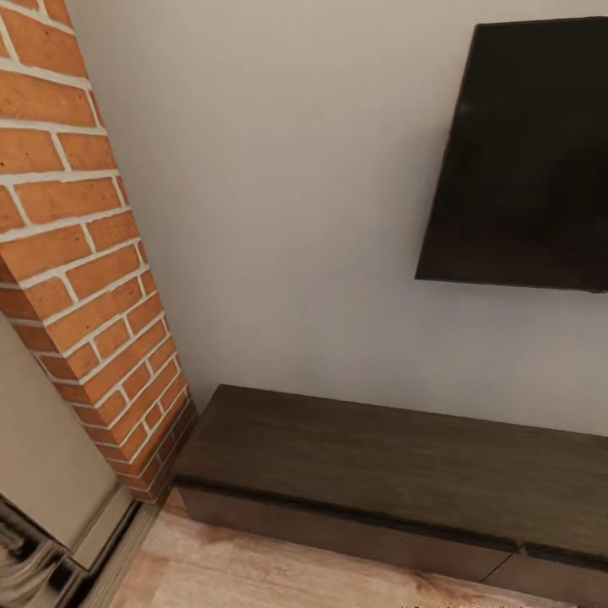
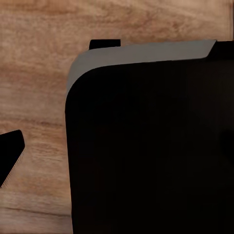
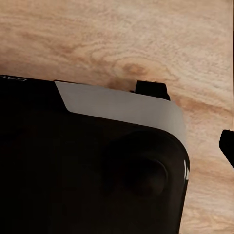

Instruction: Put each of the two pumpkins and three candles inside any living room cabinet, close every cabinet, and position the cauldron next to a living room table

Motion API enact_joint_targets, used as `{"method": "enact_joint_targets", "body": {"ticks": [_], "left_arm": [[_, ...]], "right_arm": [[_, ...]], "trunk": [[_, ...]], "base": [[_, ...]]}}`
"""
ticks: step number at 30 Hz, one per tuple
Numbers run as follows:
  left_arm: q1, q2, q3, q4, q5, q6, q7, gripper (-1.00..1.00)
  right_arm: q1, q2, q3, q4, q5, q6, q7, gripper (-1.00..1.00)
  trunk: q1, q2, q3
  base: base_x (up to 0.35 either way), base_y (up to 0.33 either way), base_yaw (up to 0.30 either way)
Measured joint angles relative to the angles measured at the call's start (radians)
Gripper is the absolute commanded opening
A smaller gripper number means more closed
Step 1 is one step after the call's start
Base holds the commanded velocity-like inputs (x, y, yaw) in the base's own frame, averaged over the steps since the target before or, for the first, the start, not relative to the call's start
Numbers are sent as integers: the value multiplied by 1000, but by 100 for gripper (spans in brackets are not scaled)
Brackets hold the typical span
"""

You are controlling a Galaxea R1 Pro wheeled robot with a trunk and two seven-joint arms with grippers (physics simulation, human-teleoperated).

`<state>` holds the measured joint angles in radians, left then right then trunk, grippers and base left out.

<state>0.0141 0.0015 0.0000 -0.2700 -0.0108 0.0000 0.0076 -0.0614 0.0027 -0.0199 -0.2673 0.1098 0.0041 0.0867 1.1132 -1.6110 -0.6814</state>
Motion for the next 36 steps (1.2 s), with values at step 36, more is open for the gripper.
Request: {"method": "enact_joint_targets", "body": {"ticks": [36], "left_arm": [[0, 0, 0, 1, 2, -1, 0, 100]], "right_arm": [[0, -3, -2, -1, -1, -1, 0, 100]], "trunk": [[0, 0, 19]], "base": [[0, 0, -128]]}}
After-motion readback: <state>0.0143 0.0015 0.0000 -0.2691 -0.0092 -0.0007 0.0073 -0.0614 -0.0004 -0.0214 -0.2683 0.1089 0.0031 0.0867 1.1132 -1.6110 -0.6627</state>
